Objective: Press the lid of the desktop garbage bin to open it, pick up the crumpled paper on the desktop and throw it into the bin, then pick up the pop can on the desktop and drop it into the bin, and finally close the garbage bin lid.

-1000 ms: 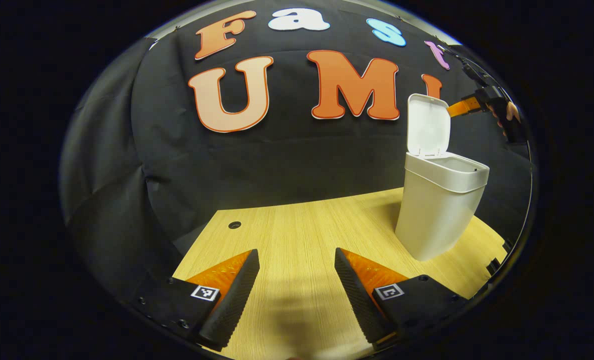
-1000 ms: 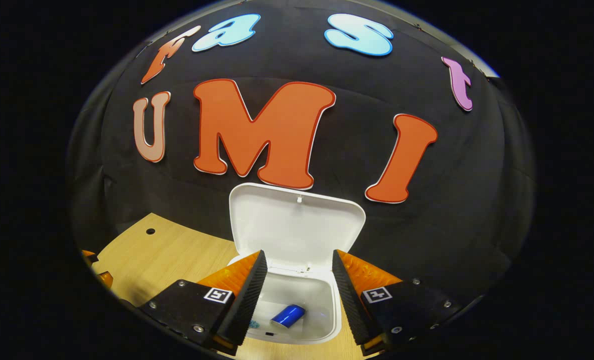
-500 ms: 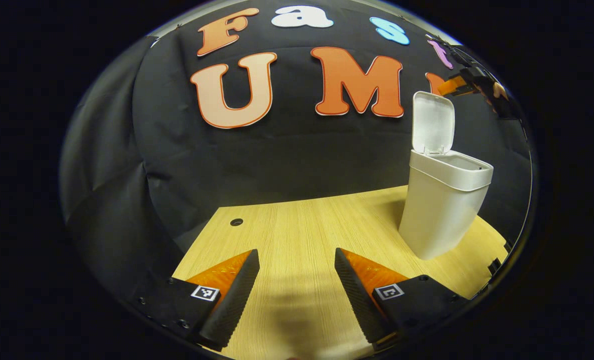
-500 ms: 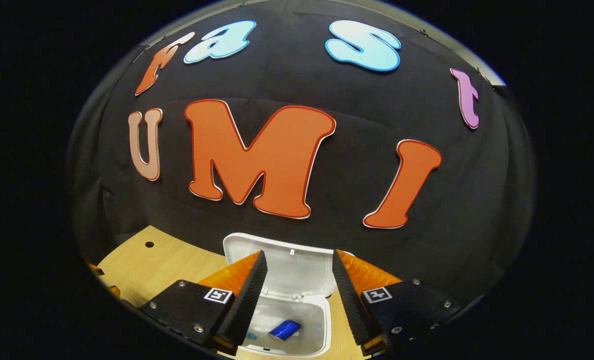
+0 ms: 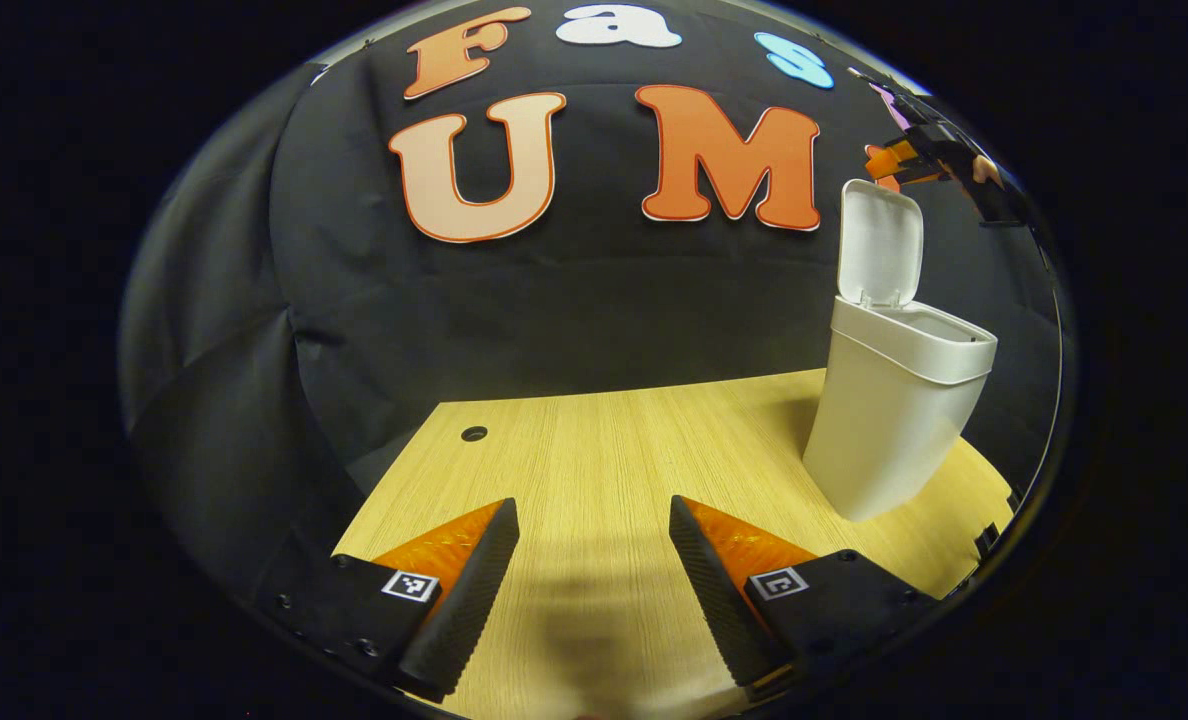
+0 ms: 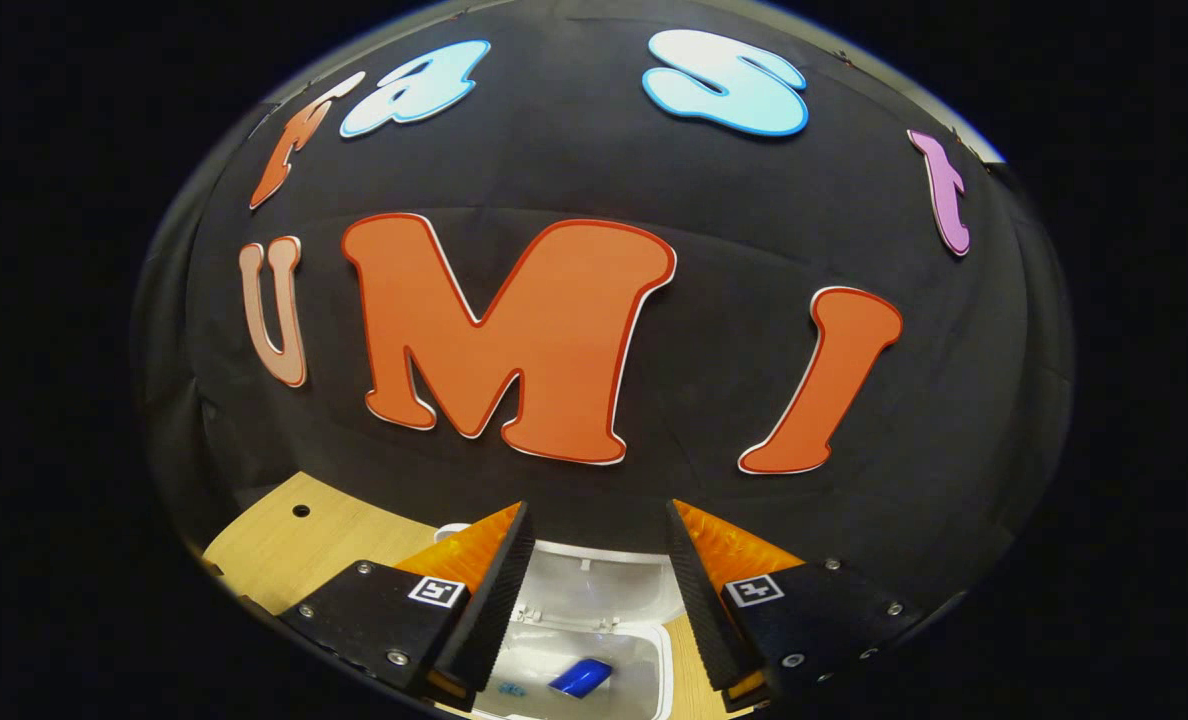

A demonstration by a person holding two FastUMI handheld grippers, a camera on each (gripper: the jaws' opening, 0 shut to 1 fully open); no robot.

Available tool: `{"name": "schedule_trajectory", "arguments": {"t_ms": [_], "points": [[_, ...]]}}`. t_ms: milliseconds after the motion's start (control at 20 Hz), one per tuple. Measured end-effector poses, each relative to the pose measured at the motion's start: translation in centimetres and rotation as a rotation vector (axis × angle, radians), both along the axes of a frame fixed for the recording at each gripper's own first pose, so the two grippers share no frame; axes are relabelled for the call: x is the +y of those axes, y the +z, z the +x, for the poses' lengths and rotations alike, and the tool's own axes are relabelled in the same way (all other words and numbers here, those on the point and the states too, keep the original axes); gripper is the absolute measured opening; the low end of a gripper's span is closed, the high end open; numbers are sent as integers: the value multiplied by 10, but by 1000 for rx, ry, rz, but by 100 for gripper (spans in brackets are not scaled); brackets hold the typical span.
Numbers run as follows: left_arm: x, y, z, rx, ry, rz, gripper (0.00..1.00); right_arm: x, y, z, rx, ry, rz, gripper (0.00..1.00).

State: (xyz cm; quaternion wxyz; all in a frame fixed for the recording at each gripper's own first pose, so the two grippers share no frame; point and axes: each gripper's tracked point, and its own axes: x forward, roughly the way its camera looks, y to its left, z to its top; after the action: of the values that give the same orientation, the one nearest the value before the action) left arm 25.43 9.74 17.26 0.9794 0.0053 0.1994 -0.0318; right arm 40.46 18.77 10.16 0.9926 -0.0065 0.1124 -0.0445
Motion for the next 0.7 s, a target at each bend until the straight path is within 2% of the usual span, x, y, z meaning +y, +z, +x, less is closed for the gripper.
{"name": "schedule_trajectory", "arguments": {"t_ms": [300,700], "points": [[-3,-1,-1,6,-6,3,97,-2,-12,12,34,-4,85,80],[-7,-2,-1,15,-25,14,97,7,-24,-9,92,24,108,76]]}}
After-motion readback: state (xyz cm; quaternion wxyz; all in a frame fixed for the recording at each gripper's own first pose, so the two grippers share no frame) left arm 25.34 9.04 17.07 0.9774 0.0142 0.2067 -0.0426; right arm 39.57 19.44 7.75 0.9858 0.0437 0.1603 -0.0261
